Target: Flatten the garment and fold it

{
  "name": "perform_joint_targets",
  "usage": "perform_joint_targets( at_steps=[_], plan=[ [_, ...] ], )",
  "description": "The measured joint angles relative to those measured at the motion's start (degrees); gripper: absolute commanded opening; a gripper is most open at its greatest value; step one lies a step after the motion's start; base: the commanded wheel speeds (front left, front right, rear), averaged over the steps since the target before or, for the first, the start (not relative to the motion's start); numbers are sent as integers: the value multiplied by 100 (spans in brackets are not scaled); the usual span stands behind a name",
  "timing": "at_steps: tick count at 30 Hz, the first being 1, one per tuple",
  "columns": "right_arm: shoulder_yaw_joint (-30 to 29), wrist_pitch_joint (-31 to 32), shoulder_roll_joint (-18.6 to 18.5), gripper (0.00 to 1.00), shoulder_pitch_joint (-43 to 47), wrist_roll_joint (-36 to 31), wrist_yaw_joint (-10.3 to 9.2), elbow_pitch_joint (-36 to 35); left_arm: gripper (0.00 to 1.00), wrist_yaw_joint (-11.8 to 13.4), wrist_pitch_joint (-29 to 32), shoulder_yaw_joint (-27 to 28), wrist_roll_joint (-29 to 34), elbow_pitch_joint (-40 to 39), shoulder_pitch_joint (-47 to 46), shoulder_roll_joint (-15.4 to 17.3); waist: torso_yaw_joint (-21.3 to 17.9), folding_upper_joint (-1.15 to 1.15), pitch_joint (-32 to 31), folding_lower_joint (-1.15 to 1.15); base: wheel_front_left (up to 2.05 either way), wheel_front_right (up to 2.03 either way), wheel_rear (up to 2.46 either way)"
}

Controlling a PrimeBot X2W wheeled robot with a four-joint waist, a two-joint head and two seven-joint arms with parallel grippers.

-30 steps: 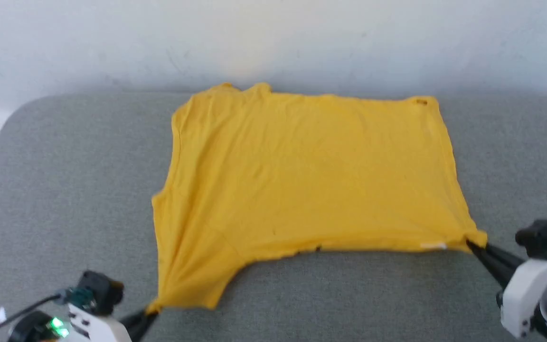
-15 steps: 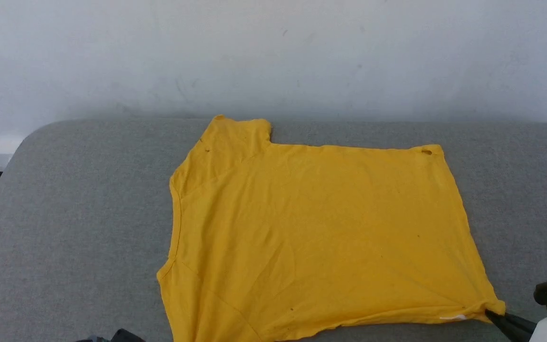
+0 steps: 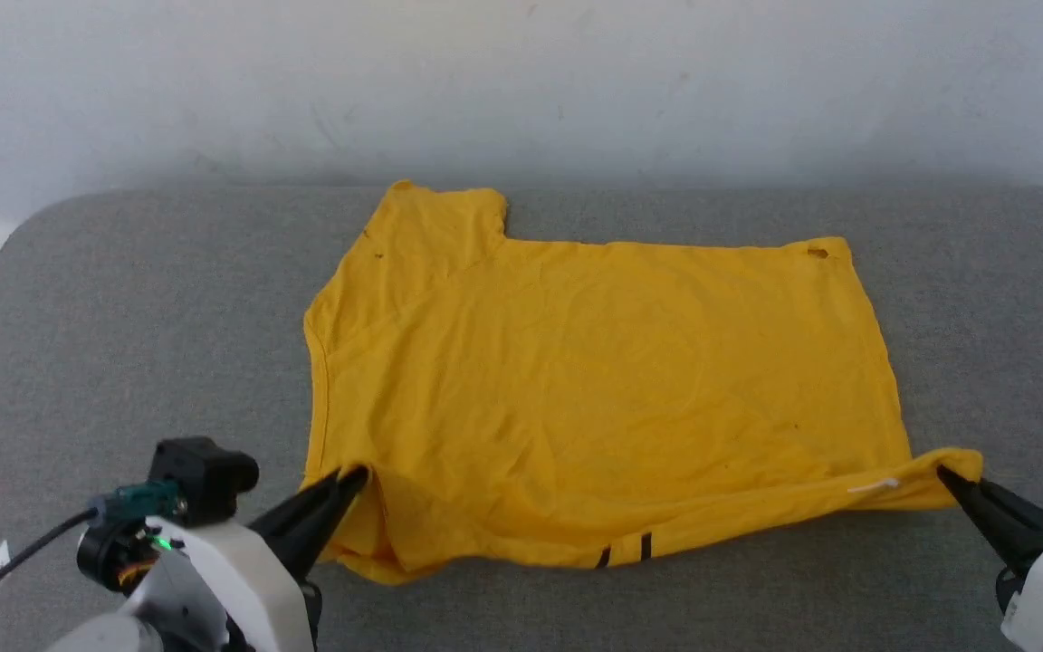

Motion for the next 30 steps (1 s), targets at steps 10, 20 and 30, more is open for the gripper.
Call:
perform_joint_targets(
  at_steps=[10, 20, 30],
  plan=[
    [-328, 285, 359, 0, -556, -349, 0, 121, 0, 55, -671, 491, 167, 854, -845, -505, -48, 0, 527, 1, 0, 0, 0],
    [-59, 545, 619, 0, -1378, -612, 0, 771, 0, -112, -527, 316, 443, 1925, -1599, -742, -128, 0, 1115, 1, 0, 0, 0],
    [226, 538, 917, 100, -2019, -904, 1, 1807, 100, -188, -682, 152, 556, 3426, -1945, -1415, -141, 0, 1341, 0, 0, 0, 0]
  ],
)
